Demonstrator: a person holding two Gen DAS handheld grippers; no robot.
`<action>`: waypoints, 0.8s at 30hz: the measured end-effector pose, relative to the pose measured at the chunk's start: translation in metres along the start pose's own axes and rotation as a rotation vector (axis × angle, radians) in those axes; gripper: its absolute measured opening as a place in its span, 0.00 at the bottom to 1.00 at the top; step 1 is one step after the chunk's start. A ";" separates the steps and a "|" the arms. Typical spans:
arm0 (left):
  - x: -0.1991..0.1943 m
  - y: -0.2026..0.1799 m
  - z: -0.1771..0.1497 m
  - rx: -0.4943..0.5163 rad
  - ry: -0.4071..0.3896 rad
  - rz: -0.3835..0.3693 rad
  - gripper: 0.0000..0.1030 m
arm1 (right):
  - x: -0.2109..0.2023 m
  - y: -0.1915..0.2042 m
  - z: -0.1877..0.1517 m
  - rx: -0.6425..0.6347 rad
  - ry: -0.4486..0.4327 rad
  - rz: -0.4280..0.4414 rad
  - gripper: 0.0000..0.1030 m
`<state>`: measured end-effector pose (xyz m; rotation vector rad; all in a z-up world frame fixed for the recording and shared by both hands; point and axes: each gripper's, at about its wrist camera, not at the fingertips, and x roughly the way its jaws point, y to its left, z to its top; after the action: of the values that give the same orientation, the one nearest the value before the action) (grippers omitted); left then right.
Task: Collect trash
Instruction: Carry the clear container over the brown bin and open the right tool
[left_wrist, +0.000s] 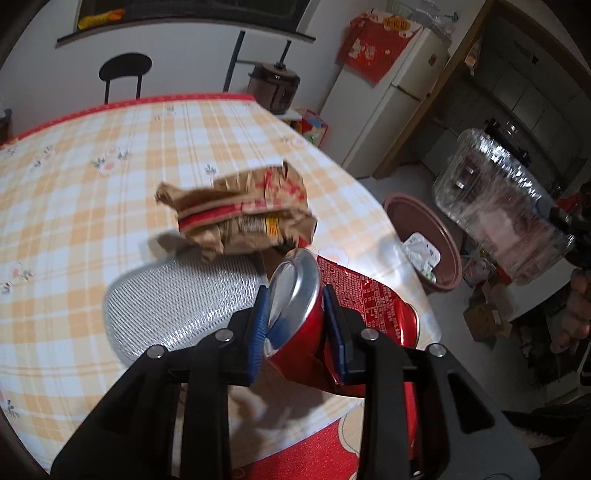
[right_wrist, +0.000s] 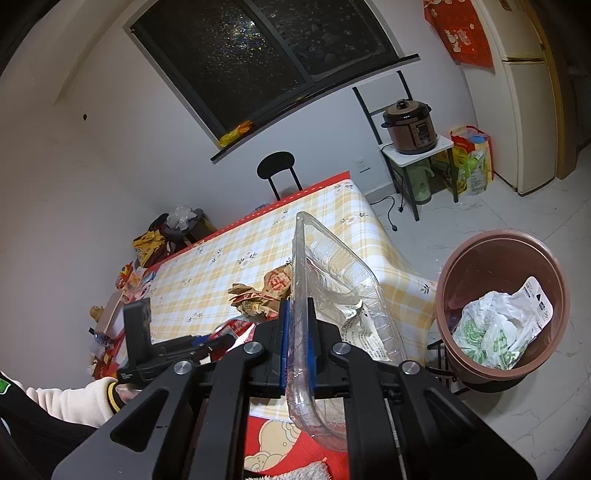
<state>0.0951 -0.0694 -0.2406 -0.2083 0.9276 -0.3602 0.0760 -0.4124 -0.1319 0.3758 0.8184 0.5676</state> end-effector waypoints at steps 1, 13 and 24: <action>-0.002 -0.001 0.002 0.000 -0.007 0.002 0.31 | 0.000 -0.001 0.001 0.001 -0.002 0.002 0.09; -0.031 -0.021 0.031 -0.001 -0.107 0.025 0.31 | -0.014 -0.043 0.016 0.041 -0.043 -0.039 0.09; -0.053 -0.033 0.054 -0.036 -0.190 0.075 0.31 | -0.011 -0.132 0.039 0.196 -0.050 -0.170 0.09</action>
<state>0.1027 -0.0780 -0.1591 -0.2359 0.7524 -0.2495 0.1427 -0.5269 -0.1699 0.4929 0.8512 0.3197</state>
